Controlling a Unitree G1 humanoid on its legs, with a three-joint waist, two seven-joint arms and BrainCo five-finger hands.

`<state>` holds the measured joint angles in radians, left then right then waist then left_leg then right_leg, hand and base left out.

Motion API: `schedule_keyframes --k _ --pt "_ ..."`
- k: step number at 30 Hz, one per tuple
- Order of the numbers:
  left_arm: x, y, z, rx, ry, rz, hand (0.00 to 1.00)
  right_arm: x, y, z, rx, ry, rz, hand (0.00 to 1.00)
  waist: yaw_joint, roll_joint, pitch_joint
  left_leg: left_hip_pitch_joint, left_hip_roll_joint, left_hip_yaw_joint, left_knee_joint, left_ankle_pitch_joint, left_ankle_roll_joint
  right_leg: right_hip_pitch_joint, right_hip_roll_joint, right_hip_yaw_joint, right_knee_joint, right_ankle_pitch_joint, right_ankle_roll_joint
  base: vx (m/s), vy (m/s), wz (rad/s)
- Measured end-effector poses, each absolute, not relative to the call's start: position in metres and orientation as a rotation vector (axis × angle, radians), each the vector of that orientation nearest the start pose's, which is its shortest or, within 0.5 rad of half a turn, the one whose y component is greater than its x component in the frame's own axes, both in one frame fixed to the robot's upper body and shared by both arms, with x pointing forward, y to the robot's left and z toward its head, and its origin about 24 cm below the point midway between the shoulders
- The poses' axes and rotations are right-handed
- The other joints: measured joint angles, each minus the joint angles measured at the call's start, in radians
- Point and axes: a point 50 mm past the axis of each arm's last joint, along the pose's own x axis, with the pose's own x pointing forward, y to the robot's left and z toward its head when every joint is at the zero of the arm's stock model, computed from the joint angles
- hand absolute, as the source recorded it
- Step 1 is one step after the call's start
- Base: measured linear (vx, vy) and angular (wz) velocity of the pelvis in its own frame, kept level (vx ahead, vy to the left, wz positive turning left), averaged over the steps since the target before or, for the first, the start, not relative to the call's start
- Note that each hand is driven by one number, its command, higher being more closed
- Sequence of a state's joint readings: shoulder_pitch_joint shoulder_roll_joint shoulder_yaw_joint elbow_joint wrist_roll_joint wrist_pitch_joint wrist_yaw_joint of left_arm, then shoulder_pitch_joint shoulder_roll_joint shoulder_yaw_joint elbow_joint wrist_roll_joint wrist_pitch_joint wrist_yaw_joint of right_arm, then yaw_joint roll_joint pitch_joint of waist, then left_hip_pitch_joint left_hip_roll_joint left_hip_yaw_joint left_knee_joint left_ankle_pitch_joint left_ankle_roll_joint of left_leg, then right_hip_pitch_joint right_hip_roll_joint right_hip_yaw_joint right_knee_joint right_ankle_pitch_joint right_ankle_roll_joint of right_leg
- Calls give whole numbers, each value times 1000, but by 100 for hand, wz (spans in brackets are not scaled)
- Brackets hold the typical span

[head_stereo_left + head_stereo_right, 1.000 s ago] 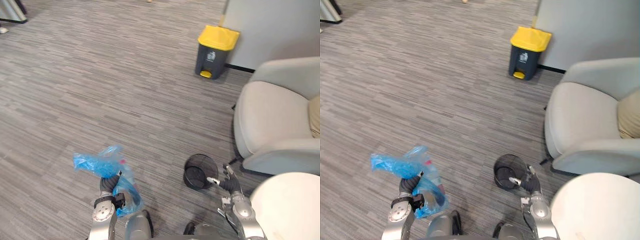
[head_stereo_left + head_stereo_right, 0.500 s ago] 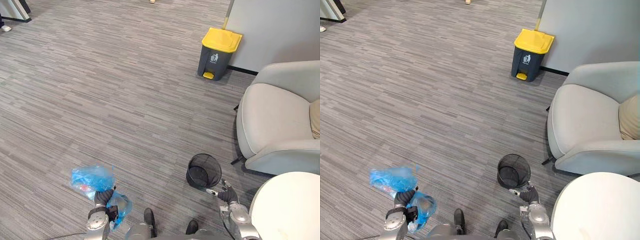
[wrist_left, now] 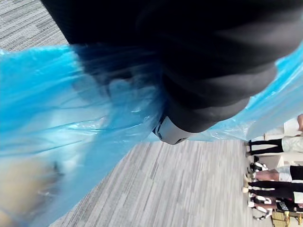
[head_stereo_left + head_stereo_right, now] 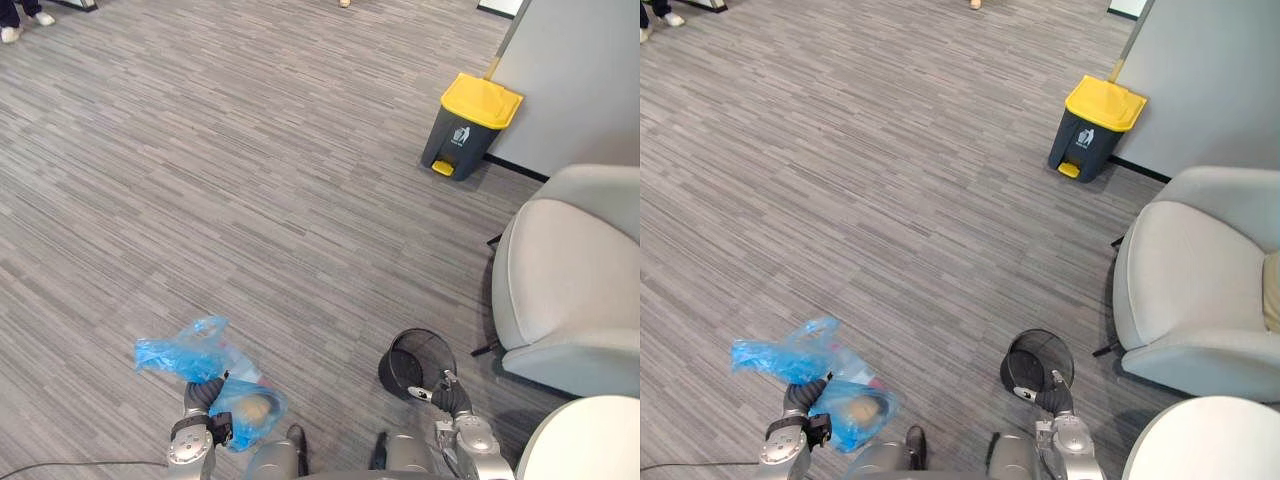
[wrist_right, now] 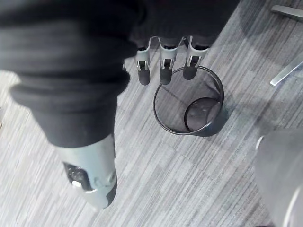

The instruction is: Gather rubbish on tea table into small bin, then transfer packed bag to large trash can.

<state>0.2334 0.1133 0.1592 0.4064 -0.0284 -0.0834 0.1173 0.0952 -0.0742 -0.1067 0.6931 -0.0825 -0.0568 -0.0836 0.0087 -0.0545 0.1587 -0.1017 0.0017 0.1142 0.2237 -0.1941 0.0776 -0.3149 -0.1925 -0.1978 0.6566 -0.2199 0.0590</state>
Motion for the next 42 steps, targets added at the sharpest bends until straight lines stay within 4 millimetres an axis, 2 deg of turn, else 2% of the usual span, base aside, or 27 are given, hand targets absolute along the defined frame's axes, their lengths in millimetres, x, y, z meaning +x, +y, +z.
schedule_keyframes --k 3,5,6,7,8,10,12,13,14,15,18,19,20,21,22,23,25,26,29,30,31,34,35,37,38,39,42 --pt "161 232 -76 97 517 347 100 155 -204 -119 -146 756 -199 0 -11 -3 5 44 -1 -14 -14 -32 -3 -40 53 -75 -180 18 0 314 -24 22" --pt "162 234 -74 102 511 347 100 149 -206 -122 -147 779 -205 0 -24 -8 3 85 -11 -29 -25 -51 -26 -31 88 -87 -326 84 -39 410 -85 40" --pt "162 235 -74 106 511 347 100 143 -209 -123 -148 794 -215 0 -33 -12 0 113 -15 -48 -27 -75 -45 -18 98 -85 -341 157 -100 392 -107 46" --pt "163 234 -74 104 511 346 100 139 -211 -124 -146 801 -225 0 -40 -10 -7 134 -9 -62 -27 -84 -57 -7 99 -96 -335 182 -111 544 -134 54" --pt "164 233 -74 103 507 340 100 135 -213 -124 -139 807 -242 0 -47 17 -10 143 18 -65 -22 -77 -77 15 113 -129 -330 153 -116 584 -148 42" --pt "168 230 -72 96 494 333 100 141 -214 -118 -135 767 -250 0 -47 31 -4 133 47 -47 57 -61 -139 58 128 -155 -335 125 -128 556 -161 18" --pt "167 224 -71 68 485 337 100 151 -216 -105 -132 689 -259 0 -42 49 2 32 116 11 435 -29 -211 191 171 -154 -392 119 -139 513 -116 -3" --pt "167 222 -70 62 477 336 100 154 -216 -101 -126 667 -263 0 -39 49 2 1 140 32 537 -35 -201 228 183 -141 -410 113 -146 543 -45 -30" --pt "168 220 -68 51 463 336 100 162 -217 -94 -120 623 -267 0 -21 48 2 -50 168 66 667 -59 -161 284 197 -103 -444 100 -151 412 -10 -54" --pt "169 218 -66 43 452 336 100 168 -217 -88 -116 585 -270 0 -5 46 2 -114 177 90 732 -89 -111 325 199 -61 -474 84 -144 460 29 -62" --pt "168 218 -65 32 448 347 100 177 -216 -83 -106 554 -272 0 43 40 6 -260 188 85 669 -127 -51 373 190 60 -507 46 -119 336 149 -90" --pt "167 218 -65 32 451 349 100 180 -213 -82 -99 548 -269 0 53 39 9 -283 185 64 629 -126 -52 381 185 80 -506 37 -112 305 255 -102" --pt "167 217 -66 29 456 348 100 180 -211 -83 -89 552 -270 0 66 36 11 -312 170 6 513 -109 -80 388 166 119 -488 9 -79 310 305 -100" --pt "166 215 -67 20 461 350 100 177 -211 -84 -91 563 -272 0 66 53 7 -293 168 -72 324 -51 -154 379 158 150 -443 -41 -26 293 331 -102" --pt "164 212 -68 11 467 351 100 176 -214 -84 -99 562 -276 0 64 79 1 -281 187 -101 245 -1 -194 381 169 163 -421 -68 -9 312 386 -85" --pt "163 212 -71 11 484 350 100 173 -210 -90 -82 599 -286 0 58 67 -4 -270 169 -64 280 32 -180 379 138 191 -383 -107 17 269 316 -63" --pt "166 214 -66 20 459 350 100 160 -203 -97 -65 638 -283 0 60 0 -38 -243 133 22 285 -21 -149 364 65 214 -378 -105 43 424 326 -80" --pt "166 215 -65 21 453 350 100 159 -203 -97 -63 641 -285 0 61 -9 -43 -228 131 54 296 -42 -131 362 48 230 -372 -96 51 373 252 -84" --pt "164 216 -66 31 466 342 100 162 -200 -97 -64 635 -279 0 59 -17 -47 -138 132 156 287 -93 -95 293 9 248 -189 -63 110 367 253 -101" --pt "164 216 -66 36 471 337 100 163 -200 -97 -65 634 -276 0 57 -5 -40 -83 128 191 250 -101 -85 203 -4 250 -13 -21 144 314 142 -71" --pt "168 214 -64 37 463 328 100 164 -199 -97 -69 635 -270 0 43 2 -34 -22 125 204 211 -108 -77 133 -3 228 145 -19 142 314 105 -54" --pt "166 221 -64 60 465 337 100 160 -198 -103 -69 668 -265 0 26 26 -19 94 128 236 126 -117 -92 24 0 115 258 -59 71 301 2 -30" --pt "166 224 -63 72 466 337 100 161 -197 -104 -69 674 -263 0 23 27 -19 130 134 252 100 -125 -106 -33 0 43 233 -75 42 347 -74 -30" --pt "165 230 -66 91 486 342 100 164 -197 -108 -71 697 -255 0 3 23 -18 173 141 261 67 -131 -123 -93 2 -69 99 -69 26 440 -152 -11" --pt "165 233 -71 96 508 347 100 161 -199 -112 -80 724 -253 0 2 16 -19 207 135 262 38 -124 -135 -106 22 -131 -68 -4 -16 536 -174 13" --pt "166 233 -76 90 534 351 100 156 -206 -116 -102 756 -260 0 -7 18 -18 238 133 233 16 -126 -154 -81 49 -139 -144 120 -107 478 -118 7" --pt "167 234 -78 79 544 363 100 164 -222 -113 -139 750 -279 0 0 53 -8 234 153 165 4 -43 -171 -61 86 -151 -168 96 -133 392 -137 -23"
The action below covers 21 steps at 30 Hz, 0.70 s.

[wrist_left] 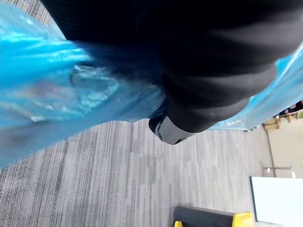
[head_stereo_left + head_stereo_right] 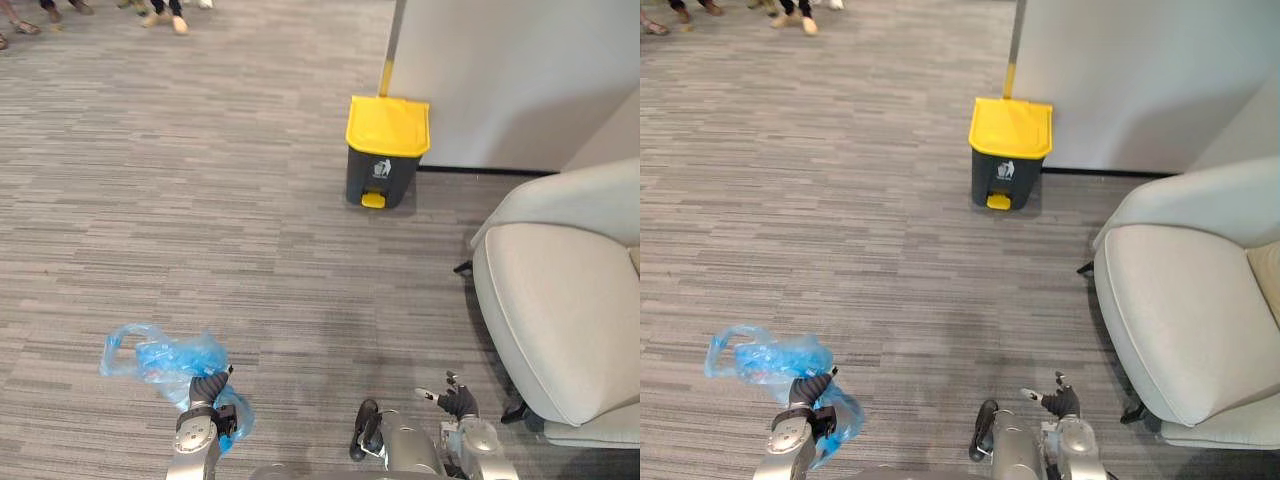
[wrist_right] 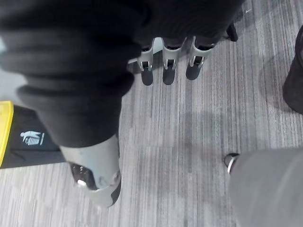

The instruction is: Gather rubbish on tea table into small bin, then transfer packed bag to large trash can.

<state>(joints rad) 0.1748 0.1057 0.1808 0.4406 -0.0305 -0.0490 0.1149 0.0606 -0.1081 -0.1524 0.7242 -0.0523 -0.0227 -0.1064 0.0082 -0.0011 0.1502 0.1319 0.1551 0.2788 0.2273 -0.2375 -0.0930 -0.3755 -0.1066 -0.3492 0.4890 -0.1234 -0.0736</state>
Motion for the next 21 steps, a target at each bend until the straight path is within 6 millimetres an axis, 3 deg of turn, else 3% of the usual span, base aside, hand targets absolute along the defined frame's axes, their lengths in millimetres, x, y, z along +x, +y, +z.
schedule_keyframes --k 2,4,5,6,7,8,10,12,14,15,17,19,21 --pt "170 231 -78 67 535 357 100 163 -226 -112 -143 752 -291 0 -17 3 4 12 8 -36 57 52 -25 57 1 -20 -11 -31 7 375 -153 17" --pt "169 224 -80 44 542 352 100 161 -226 -111 -143 744 -291 0 -22 11 12 -37 45 -60 277 110 -50 168 19 -37 -68 -48 12 342 -108 6" --pt "167 218 -81 24 541 349 100 165 -222 -107 -141 713 -281 0 -16 14 12 -111 84 -64 486 139 -50 234 31 -26 -121 -52 9 266 -22 -25" --pt "168 214 -80 8 533 346 100 169 -219 -103 -129 687 -282 0 -3 15 15 -197 112 -56 639 66 -8 274 48 -8 -158 -62 1 250 3 -37" --pt "169 213 -80 5 529 345 100 170 -219 -102 -128 682 -283 0 7 23 14 -237 122 -56 683 40 5 288 53 4 -172 -70 -9 217 41 -51" --pt "171 213 -76 4 512 345 100 173 -217 -100 -119 667 -283 0 15 14 18 -304 123 -48 700 2 26 310 54 22 -190 -75 -4 215 61 -46" --pt "169 214 -73 2 499 352 100 176 -211 -98 -102 651 -278 0 35 9 23 -387 117 -24 609 -28 69 350 53 55 -210 -94 19 259 116 -45" --pt "162 217 -74 5 508 362 100 175 -210 -99 -97 656 -279 0 43 8 33 -428 91 -26 494 -30 71 391 36 81 -212 -116 53 340 254 -40" --pt "161 212 -76 -14 515 362 100 174 -214 -98 -112 654 -289 0 50 23 26 -443 57 -35 252 20 31 395 14 104 -187 -153 109 291 264 -43" --pt "162 210 -76 -29 512 370 100 172 -218 -98 -123 658 -303 0 65 25 25 -423 45 -15 189 134 62 394 0 129 -162 -172 145 268 244 -29" --pt "166 212 -74 -24 498 372 100 170 -214 -100 -112 672 -303 0 64 -17 4 -413 -13 18 161 117 82 418 -50 132 -230 -155 163 424 262 -8" --pt "166 213 -74 -24 500 374 100 172 -214 -100 -111 668 -304 0 63 -23 1 -409 -38 36 191 82 117 456 -76 139 -285 -115 196 411 207 -11" --pt "161 211 -76 -22 514 369 100 170 -213 -102 -110 680 -304 0 68 -21 2 -338 -63 60 181 27 121 459 -114 167 -188 -109 215 374 175 -20"
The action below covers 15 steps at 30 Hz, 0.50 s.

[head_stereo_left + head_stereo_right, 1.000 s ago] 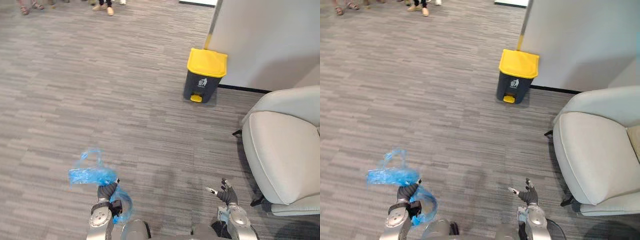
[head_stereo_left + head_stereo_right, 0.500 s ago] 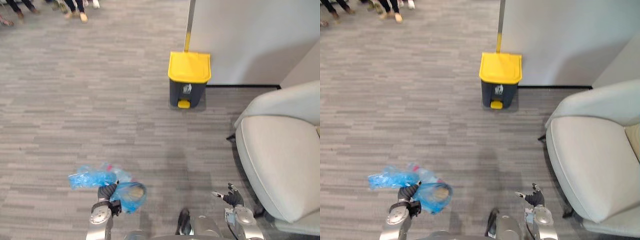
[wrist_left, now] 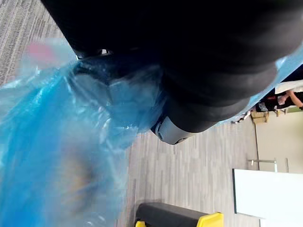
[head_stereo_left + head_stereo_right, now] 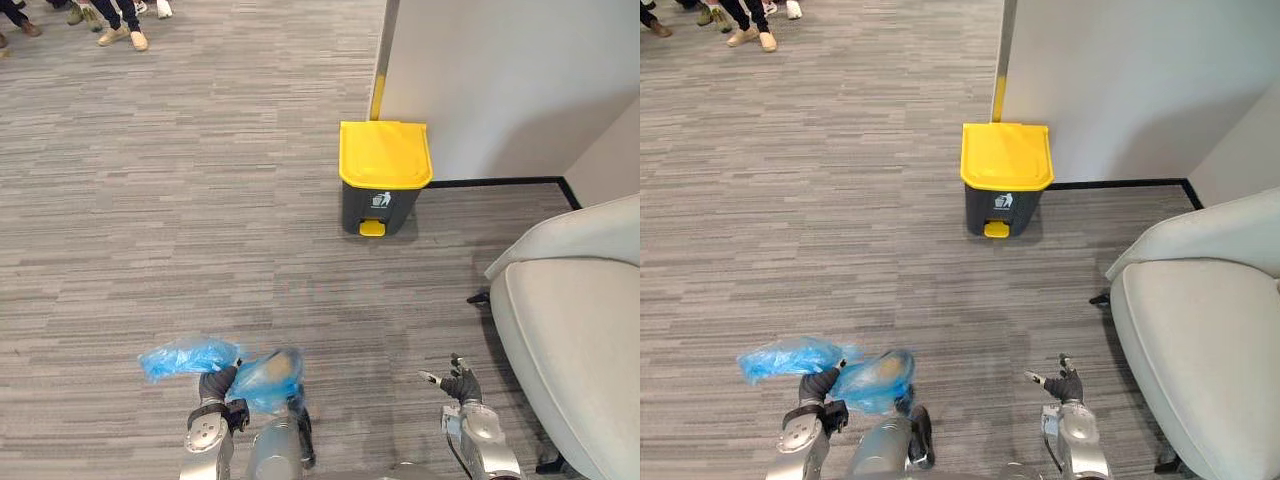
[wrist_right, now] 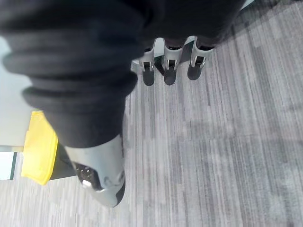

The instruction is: Gather rubbish on tea table into small bin, then transfer packed bag to large trash can.

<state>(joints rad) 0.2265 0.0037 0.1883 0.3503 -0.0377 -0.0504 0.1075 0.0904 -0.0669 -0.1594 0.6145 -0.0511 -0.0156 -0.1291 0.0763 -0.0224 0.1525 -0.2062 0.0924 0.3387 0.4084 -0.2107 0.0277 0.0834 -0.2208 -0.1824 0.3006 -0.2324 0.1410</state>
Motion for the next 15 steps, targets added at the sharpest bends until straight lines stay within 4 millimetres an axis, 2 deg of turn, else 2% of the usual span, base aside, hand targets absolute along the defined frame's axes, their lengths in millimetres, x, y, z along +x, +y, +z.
schedule_keyframes --k 1,2,3,4,5,6,8,10,11,12,13,14,15 --pt "158 211 -77 -18 525 369 100 168 -213 -104 -110 694 -304 0 -3 1 0 43 -10 7 -20 -16 0 -27 -19 12 110 0 4 317 117 -15" --pt "156 212 -78 -5 531 360 100 162 -213 -107 -111 710 -306 0 -5 0 1 99 -25 11 -45 -34 3 -104 -53 29 321 38 39 319 82 -5" --pt "157 214 -77 14 532 347 100 158 -212 -109 -119 722 -303 0 -6 -2 0 147 -35 9 -65 -52 6 -182 -71 52 509 44 43 324 55 1" --pt "157 216 -77 23 531 348 100 155 -211 -110 -123 732 -302 0 -8 -2 0 170 -36 7 -72 -61 5 -217 -70 55 581 37 32 319 6 6" --pt "156 218 -76 33 531 351 100 149 -211 -113 -119 749 -304 0 -12 1 2 214 -36 5 -91 -71 0 -284 -63 53 670 14 2 311 -32 8" --pt "157 222 -75 45 525 353 100 147 -209 -114 -115 755 -304 0 -17 3 3 240 -36 3 -109 -73 -3 -330 -53 37 693 1 -21 375 -68 15" --pt "158 224 -73 51 518 355 100 149 -209 -113 -113 749 -303 0 -41 7 5 284 -22 -13 -134 -89 -28 -430 -24 -13 651 -27 -65 360 -129 20" --pt "159 223 -73 47 517 354 100 151 -208 -113 -113 744 -301 0 -56 10 10 323 0 -18 -145 -108 -60 -490 -2 -52 541 -30 -72 374 -217 16" --pt "159 226 -73 55 516 357 100 151 -208 -113 -111 746 -301 0 -62 7 11 351 11 -31 -152 -117 -75 -498 21 -71 404 -5 -76 411 -251 22" --pt "159 228 -72 58 514 361 100 148 -207 -115 -110 757 -301 0 -62 -12 7 366 3 -37 -159 -119 -86 -483 31 -70 304 51 -86 424 -241 24" --pt "161 225 -76 38 530 362 100 143 -213 -119 -121 790 -313 0 -62 -3 6 394 18 -73 -169 -129 -107 -461 50 -78 277 109 -149 409 -208 8" --pt "160 223 -78 30 536 363 100 143 -217 -120 -123 797 -323 0 -57 12 -1 388 36 -94 -177 -111 -119 -458 69 -88 272 84 -161 463 -253 10" --pt "161 221 -78 21 537 362 100 146 -219 -118 -118 783 -336 0 -65 21 0 387 44 -108 -181 -85 -123 -457 73 -102 278 53 -163 366 -213 11"
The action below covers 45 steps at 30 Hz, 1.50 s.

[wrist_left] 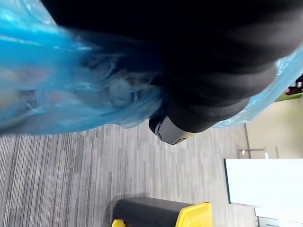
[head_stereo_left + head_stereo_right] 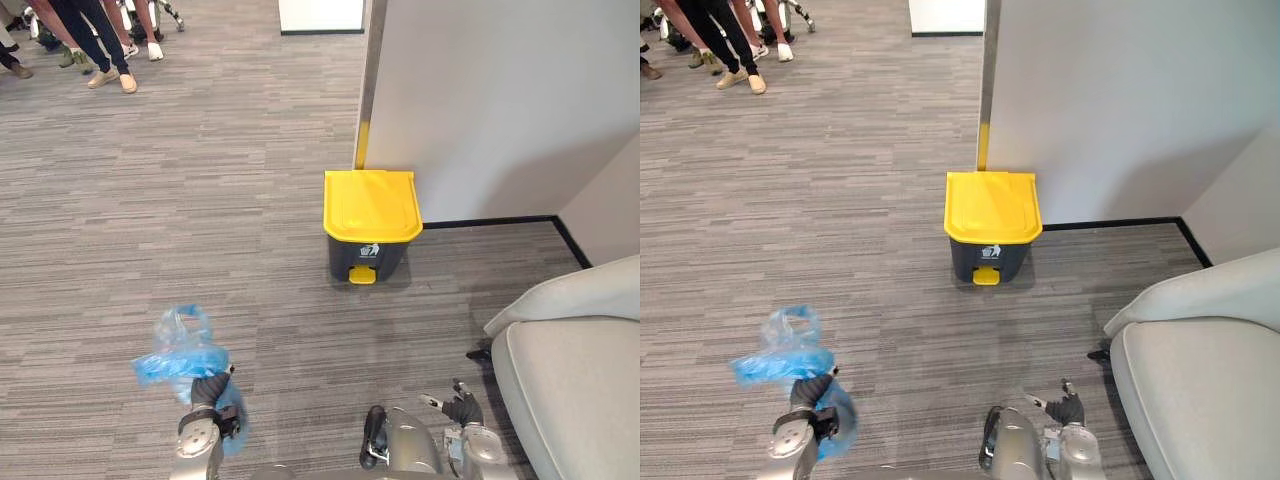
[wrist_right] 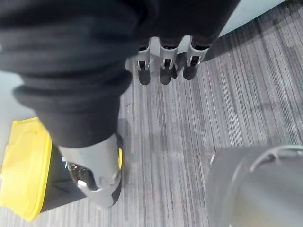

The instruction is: Gather rubbish on tea table into small bin, then transfer packed bag to large trash can.

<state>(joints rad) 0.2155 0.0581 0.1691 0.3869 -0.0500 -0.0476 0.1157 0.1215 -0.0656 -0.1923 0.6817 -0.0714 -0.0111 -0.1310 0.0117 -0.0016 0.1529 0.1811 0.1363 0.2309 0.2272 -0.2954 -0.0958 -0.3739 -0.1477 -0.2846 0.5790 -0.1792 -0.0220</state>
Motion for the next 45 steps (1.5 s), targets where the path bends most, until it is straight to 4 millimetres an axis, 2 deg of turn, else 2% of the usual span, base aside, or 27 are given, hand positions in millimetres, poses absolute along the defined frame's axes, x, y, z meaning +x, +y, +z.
schedule_keyframes --k 1,3,4,6,7,9,11,12,13,14,17,19,22,23,24,25,28,30,31,32,34,36,38,40,41,42,45 --pt "162 219 -79 14 535 359 100 146 -221 -117 -120 782 -343 0 -3 4 -1 -4 8 -9 10 14 -1 7 4 -9 0 -19 1 353 -228 31" --pt "167 210 -78 -17 525 348 100 139 -219 -120 -112 801 -343 0 0 8 5 -92 74 -54 285 61 -41 112 26 -58 -41 -58 -7 339 -229 45" --pt "166 208 -79 -24 528 349 100 137 -217 -121 -111 806 -335 0 3 9 5 -129 94 -67 389 100 -41 151 35 -68 -64 -64 -13 311 -188 27" --pt "160 207 -82 -32 545 353 100 142 -210 -120 -83 786 -324 0 17 5 10 -281 155 -62 684 77 -7 260 68 -66 -151 -77 -34 272 -103 -11" --pt "159 206 -82 -33 546 353 100 146 -209 -117 -80 768 -322 0 24 5 10 -315 160 -52 707 68 6 280 74 -62 -170 -77 -35 259 -39 -27" --pt "161 207 -79 -33 530 354 100 151 -210 -113 -81 741 -324 0 44 -5 14 -412 143 -5 631 42 49 334 74 -50 -226 -81 -28 239 8 -19" --pt "162 207 -78 -32 525 355 100 151 -212 -111 -84 735 -329 0 60 -9 18 -446 115 6 503 40 53 372 73 -34 -253 -84 -12 334 119 -27" --pt "161 209 -78 -34 526 365 100 152 -214 -110 -83 729 -339 0 61 -3 15 -454 76 12 347 53 48 390 63 -16 -259 -93 20 342 156 -33" --pt "160 209 -79 -36 528 368 100 152 -216 -109 -87 726 -343 0 61 3 11 -449 61 15 267 81 44 391 62 -11 -256 -97 38 345 197 -45" --pt "159 209 -80 -43 534 375 100 152 -217 -110 -85 732 -347 0 64 10 6 -430 41 21 195 196 77 400 55 21 -242 -116 71 320 163 -35" --pt "162 210 -79 -47 529 381 100 151 -213 -111 -72 735 -347 0 60 -30 -10 -417 -6 55 175 177 111 422 24 59 -316 -99 98 372 149 -16" --pt "161 211 -80 -44 532 383 100 157 -213 -109 -73 721 -342 0 63 -35 -13 -399 -19 81 182 159 120 441 7 90 -341 -81 108 331 125 -30" --pt "153 214 -82 -31 552 387 100 153 -214 -112 -85 738 -340 0 82 -12 -14 -296 -18 98 161 78 101 414 -7 142 -149 -87 125 255 84 -41" --pt "153 217 -81 -11 550 378 100 151 -213 -113 -85 745 -337 0 82 -19 -14 -256 -36 103 142 65 102 343 -39 156 38 -79 141 190 15 5" --pt "153 218 -81 4 552 368 100 146 -214 -115 -88 760 -339 0 75 -29 -14 -225 -55 100 130 43 111 265 -76 169 218 -24 172 208 -1 13" --pt "152 218 -81 8 553 366 100 143 -214 -116 -91 769 -340 0 69 -29 -14 -211 -57 98 130 32 115 232 -81 183 291 -6 164 234 -25 18" --pt "149 223 -81 11 557 378 100 140 -213 -119 -103 792 -328 0 54 -18 -8 -148 -52 83 120 3 102 116 -64 198 412 -97 115 250 -78 14" --pt "152 222 -79 6 544 377 100 139 -212 -119 -103 796 -328 0 41 -20 -9 -119 -26 50 119 -14 68 38 -17 175 272 -134 97 280 -202 39" --pt "152 224 -79 9 545 380 100 139 -212 -119 -102 797 -328 0 35 -27 -12 -112 -27 39 119 -16 57 35 3 175 184 -119 95 349 -257 56" --pt "149 228 -82 5 560 402 100 134 -213 -121 -104 811 -332 0 25 -47 -26 -106 -39 8 125 -30 26 59 13 181 39 -44 45 190 -125 39" --pt "148 217 -87 -39 581 402 100 133 -220 -121 -113 819 -348 0 33 3 -33 -104 5 -33 113 -25 14 92 52 146 -5 -40 26 320 -160 21" --pt "150 213 -88 -55 579 397 100 136 -222 -120 -116 810 -351 0 29 14 -29 -113 22 -50 116 -1 0 108 58 116 -18 -55 14 280 -152 37" --pt "159 206 -85 -78 557 383 100 130 -223 -122 -89 825 -373 0 29 9 -20 -191 58 -82 320 54 -21 197 61 59 -92 -59 10 194 -145 63" --pt "159 203 -85 -84 556 376 100 128 -221 -123 -74 828 -379 0 31 4 -14 -260 90 -78 492 91 -16 272 60 44 -143 -58 7 152 -49 29" --pt "157 201 -86 -87 562 375 100 128 -223 -123 -66 824 -388 0 34 -1 -14 -292 104 -57 536 74 11 304 60 38 -168 -58 7 118 45 7" --pt "158 201 -86 -88 557 375 100 129 -225 -122 -61 817 -396 0 38 7 -18 -320 108 -28 500 66 37 310 59 37 -179 -59 9 70 74 -1" --pt "161 206 -83 -77 542 380 100 126 -223 -123 -34 824 -412 0 50 13 -41 -297 81 19 283 82 53 309 54 44 -205 -47 47 108 115 3"
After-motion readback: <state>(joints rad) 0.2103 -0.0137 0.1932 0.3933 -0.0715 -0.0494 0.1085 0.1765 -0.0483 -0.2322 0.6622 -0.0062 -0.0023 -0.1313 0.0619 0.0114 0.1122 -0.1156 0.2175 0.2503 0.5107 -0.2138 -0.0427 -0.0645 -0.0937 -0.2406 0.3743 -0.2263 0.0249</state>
